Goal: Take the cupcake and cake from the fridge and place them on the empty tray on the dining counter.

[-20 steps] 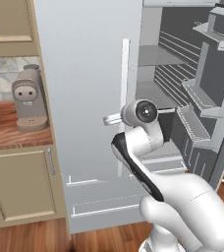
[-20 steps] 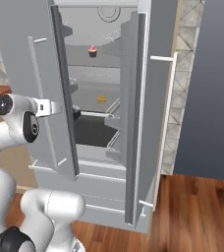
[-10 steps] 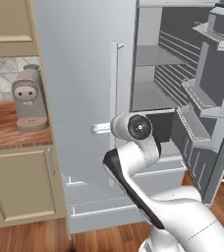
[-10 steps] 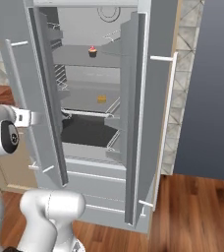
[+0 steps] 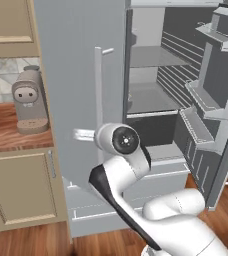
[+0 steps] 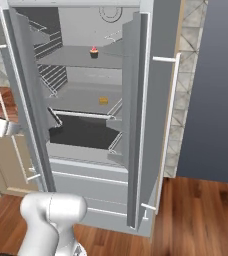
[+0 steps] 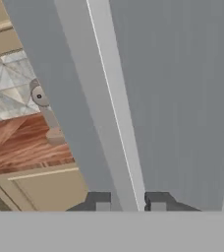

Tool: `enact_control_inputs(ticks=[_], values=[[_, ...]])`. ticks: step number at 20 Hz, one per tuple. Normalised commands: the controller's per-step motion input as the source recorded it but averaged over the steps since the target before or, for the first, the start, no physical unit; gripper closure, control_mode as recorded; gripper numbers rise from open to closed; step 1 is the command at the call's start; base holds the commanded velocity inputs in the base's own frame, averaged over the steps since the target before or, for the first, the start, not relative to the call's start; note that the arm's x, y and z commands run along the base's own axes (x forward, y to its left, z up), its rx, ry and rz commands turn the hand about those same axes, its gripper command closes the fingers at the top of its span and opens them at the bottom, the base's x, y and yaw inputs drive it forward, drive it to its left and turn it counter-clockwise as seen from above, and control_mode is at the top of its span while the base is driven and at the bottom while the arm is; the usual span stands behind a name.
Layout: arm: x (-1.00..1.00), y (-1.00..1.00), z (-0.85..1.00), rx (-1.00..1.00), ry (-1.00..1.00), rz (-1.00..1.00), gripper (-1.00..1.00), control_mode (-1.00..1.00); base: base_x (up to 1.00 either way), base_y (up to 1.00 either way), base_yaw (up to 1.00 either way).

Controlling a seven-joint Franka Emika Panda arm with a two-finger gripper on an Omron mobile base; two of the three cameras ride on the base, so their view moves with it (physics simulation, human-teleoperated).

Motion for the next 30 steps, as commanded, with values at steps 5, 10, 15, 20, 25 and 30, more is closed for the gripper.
enact_control_inputs(ticks=[5,10,15,20,25,30], values=[[-0.26,0.85,0.00,0.05,0.02,-0.03,1.00,-1.00,0.00,0.00,0.00],[-0.30,0.99,0.00,0.00,0.00,-0.01,1.00,-1.00,0.00,0.00,0.00],[-0.33,0.99,0.00,0.00,0.00,-0.01,1.00,-1.00,0.00,0.00,0.00],[-0.83,0.21,0.00,0.00,-0.10,0.00,-1.00,-1.00,0.00,0.00,0.00],[-1.00,-0.71,0.15,0.00,-0.26,0.00,-1.00,-1.00,0.00,0.00,0.00],[-0.75,-1.00,0.18,0.00,-0.24,0.00,-1.00,-1.00,0.00,0.00,0.00]])
